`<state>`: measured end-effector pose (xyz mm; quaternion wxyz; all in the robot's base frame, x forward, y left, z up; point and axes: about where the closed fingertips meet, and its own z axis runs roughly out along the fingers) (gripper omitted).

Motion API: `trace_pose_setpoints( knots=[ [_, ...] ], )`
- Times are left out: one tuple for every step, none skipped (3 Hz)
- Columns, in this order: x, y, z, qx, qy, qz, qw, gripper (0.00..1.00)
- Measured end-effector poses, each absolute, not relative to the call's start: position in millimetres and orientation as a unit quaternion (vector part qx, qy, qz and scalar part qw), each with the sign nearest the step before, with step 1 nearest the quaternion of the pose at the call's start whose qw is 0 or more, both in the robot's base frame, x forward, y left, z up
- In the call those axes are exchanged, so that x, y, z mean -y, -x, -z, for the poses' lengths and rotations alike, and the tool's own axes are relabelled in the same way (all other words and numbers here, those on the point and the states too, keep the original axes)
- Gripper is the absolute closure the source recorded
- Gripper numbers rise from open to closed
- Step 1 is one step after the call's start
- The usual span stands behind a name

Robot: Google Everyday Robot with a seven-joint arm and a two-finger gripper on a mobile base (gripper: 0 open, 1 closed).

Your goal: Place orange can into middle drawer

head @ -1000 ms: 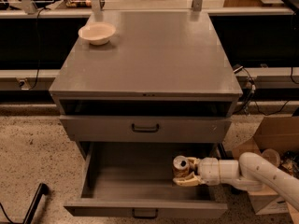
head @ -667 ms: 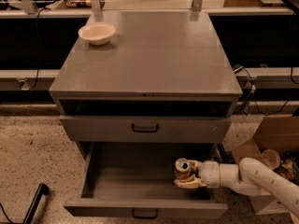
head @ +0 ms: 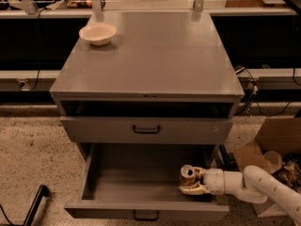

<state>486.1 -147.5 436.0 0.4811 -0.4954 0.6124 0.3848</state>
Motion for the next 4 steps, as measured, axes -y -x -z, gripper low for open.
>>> trace_pose_setpoints(
  knots=[
    [145.1,-486.0,-435.9,-0.611,0.496,-0.387,0.481,0.35],
    [142.8,-485.8,-435.7,-0.61,0.496,-0.388,0.48,0.12],
    [140.9,-485.7,-435.5,-0.609,0.496,-0.39,0.48,0.0],
    [140.8,-485.7,-435.6,-0.609,0.496,-0.39,0.48,0.0]
  ],
)
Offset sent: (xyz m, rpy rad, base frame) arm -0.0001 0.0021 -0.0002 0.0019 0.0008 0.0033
